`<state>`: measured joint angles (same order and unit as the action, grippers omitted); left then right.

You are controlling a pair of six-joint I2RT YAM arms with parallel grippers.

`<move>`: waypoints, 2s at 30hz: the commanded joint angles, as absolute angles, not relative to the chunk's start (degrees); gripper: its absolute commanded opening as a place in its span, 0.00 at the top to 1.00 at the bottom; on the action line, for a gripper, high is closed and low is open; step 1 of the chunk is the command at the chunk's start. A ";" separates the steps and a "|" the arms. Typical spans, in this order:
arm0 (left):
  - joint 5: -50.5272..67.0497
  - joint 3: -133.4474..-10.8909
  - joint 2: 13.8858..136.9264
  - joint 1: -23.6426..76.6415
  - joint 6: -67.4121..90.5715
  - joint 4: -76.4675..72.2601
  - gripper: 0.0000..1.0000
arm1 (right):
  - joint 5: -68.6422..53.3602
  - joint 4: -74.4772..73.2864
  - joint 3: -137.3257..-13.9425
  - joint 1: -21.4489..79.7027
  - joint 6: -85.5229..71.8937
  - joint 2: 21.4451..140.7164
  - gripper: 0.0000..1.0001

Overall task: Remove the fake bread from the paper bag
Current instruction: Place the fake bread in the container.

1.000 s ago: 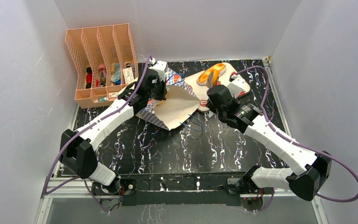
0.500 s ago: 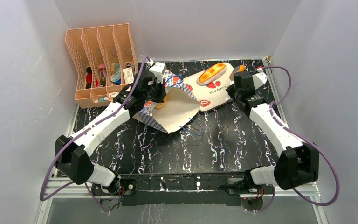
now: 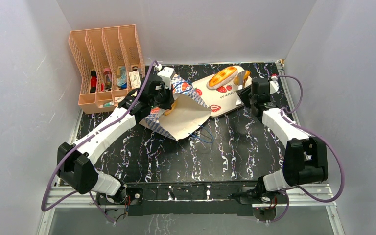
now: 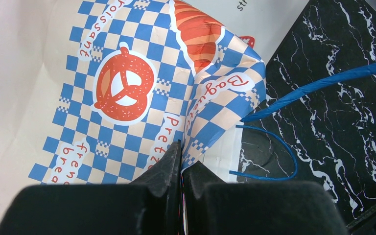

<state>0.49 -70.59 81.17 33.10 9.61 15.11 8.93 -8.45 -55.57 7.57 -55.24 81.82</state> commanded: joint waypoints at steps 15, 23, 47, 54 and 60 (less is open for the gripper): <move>1.49 -70.65 78.66 32.81 9.94 15.99 1.00 | 4.66 0.54 -47.57 3.43 -58.74 80.03 0.66; 1.67 -69.18 76.33 32.85 11.29 14.47 1.00 | 5.69 -3.62 -47.20 3.11 -58.40 76.41 0.63; 2.16 -68.68 75.28 32.79 12.63 13.64 1.00 | 9.91 -13.39 -48.87 3.15 -58.18 68.87 0.62; 2.02 -69.25 75.43 32.80 12.09 14.26 1.00 | 11.42 -13.86 -49.28 3.07 -58.56 67.42 0.62; 2.04 -69.18 75.63 32.79 11.87 14.33 1.00 | 12.03 -14.61 -49.57 3.04 -58.37 66.97 0.62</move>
